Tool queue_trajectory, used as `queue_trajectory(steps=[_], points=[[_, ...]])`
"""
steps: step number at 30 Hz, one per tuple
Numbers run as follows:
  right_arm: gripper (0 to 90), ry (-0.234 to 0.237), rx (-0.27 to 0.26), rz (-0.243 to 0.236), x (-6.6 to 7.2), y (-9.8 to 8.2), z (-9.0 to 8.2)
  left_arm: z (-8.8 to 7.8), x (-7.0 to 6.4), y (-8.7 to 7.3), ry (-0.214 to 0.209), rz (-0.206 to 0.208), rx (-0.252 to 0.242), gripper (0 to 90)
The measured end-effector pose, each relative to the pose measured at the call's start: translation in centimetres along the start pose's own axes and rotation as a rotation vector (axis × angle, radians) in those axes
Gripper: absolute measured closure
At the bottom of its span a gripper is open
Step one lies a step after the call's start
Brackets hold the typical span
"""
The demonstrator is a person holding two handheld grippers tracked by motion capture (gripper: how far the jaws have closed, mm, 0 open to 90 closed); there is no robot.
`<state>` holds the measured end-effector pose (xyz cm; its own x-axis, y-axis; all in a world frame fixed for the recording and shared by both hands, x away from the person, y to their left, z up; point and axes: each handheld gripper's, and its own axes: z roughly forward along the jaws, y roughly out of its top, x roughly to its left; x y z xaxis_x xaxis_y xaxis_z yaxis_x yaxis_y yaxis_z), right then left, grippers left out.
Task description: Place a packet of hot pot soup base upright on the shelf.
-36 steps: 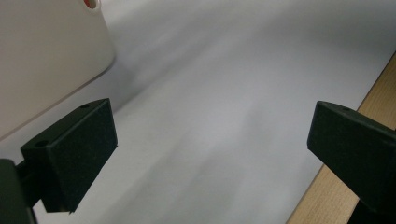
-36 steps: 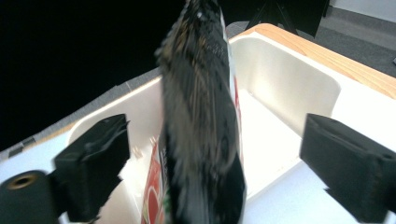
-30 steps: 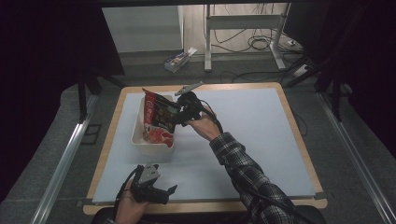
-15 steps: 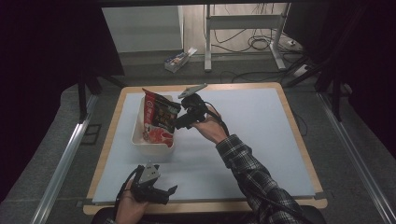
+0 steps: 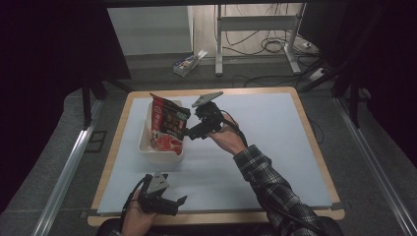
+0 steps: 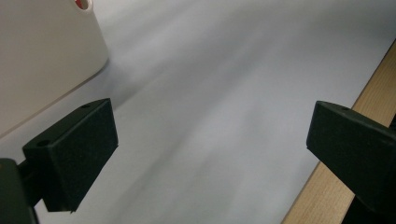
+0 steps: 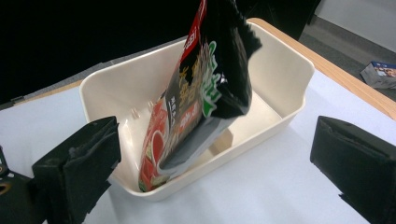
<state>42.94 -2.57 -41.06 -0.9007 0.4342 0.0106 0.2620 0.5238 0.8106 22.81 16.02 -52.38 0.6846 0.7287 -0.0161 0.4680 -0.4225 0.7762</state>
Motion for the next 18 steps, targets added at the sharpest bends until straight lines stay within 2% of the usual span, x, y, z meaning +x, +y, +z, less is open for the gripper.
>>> queue_trajectory(steps=[18], points=[[2.1, -0.027, -0.003, 0.01, 0.0, -1.8, -2.0, 0.0, -0.1, 0.0, -0.002, 0.005, 0.002, 2.1]])
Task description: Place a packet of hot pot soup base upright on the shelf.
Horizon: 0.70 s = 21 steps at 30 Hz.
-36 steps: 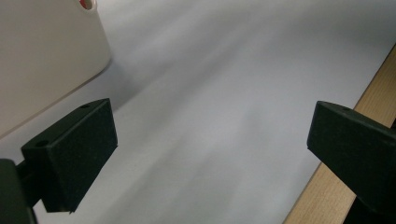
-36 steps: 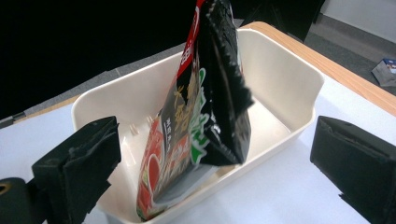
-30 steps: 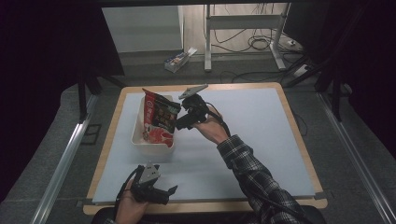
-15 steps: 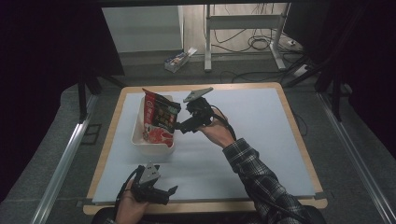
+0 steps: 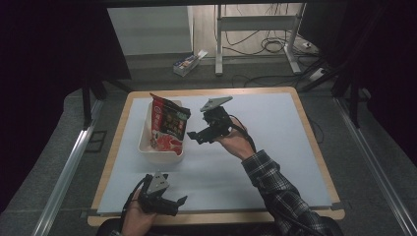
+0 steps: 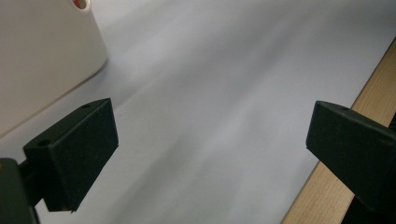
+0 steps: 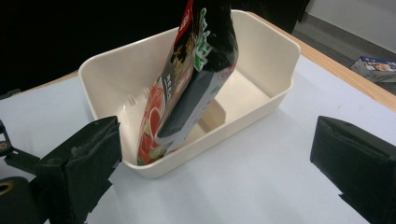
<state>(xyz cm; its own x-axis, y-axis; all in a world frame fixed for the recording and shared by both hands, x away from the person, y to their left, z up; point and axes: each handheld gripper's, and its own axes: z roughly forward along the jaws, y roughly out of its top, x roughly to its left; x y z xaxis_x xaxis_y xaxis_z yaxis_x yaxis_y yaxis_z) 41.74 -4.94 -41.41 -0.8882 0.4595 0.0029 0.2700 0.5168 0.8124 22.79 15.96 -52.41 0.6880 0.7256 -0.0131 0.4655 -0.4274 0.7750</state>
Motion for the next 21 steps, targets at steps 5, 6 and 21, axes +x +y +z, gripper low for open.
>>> queue_trajectory(steps=[5, 6, 21], points=[[2.1, -0.006, -0.002, -0.001, 0.1, -0.5, -0.8, 0.0, 0.0, 0.0, 0.0, 0.001, 0.002, 2.1], [2.1, -0.008, -0.003, -0.001, 0.1, -0.6, -0.9, 0.0, 0.0, 0.0, 0.0, 0.002, 0.004, 2.1], [2.0, -0.03, -0.013, 0.001, 0.3, -2.4, -4.0, 0.1, 0.0, 0.0, 0.003, 0.005, 0.004, 2.2]])
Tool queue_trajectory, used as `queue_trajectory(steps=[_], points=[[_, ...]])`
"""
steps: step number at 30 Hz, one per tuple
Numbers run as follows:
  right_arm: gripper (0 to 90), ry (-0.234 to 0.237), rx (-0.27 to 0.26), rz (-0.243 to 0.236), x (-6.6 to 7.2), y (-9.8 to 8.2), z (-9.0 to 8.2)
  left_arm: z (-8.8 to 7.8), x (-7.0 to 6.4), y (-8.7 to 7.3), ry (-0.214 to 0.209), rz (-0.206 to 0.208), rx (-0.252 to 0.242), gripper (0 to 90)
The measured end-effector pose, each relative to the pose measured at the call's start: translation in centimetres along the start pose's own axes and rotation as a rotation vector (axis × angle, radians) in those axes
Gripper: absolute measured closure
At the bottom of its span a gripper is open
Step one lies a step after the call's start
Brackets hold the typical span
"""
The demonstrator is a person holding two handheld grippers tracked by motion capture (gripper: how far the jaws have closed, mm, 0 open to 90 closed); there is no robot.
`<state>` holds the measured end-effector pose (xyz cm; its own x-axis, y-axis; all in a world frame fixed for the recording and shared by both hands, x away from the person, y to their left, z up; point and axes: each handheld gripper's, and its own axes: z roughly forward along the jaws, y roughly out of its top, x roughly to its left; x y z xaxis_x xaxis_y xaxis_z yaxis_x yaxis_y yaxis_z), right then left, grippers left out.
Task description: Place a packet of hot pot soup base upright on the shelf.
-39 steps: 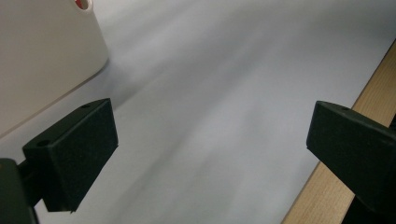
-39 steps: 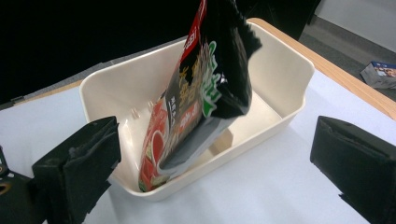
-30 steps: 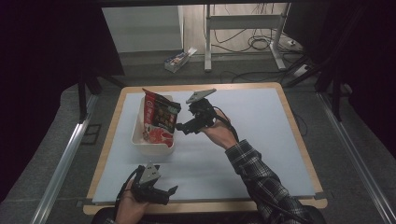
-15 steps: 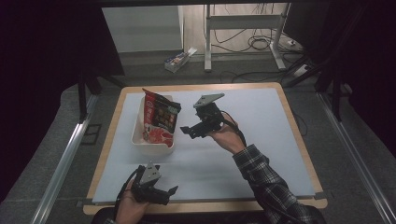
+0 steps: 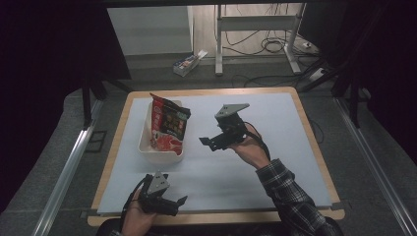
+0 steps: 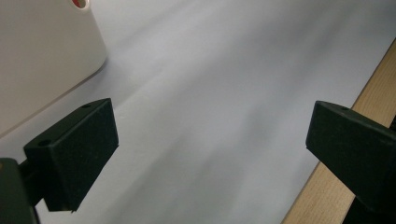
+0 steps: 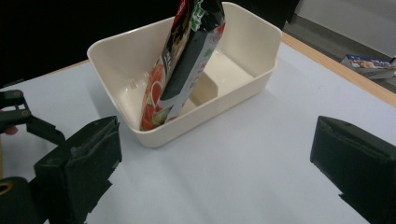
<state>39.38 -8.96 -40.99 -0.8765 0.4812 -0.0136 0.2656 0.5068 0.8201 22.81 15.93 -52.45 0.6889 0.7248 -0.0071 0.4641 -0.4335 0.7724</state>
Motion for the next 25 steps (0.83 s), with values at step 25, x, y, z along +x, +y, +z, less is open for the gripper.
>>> queue_trajectory(steps=[25], points=[[1.7, -0.081, 0.004, 0.083, -0.9, -8.6, -4.8, 0.0, -0.1, 0.1, 0.007, 0.006, 0.001, 2.3]])
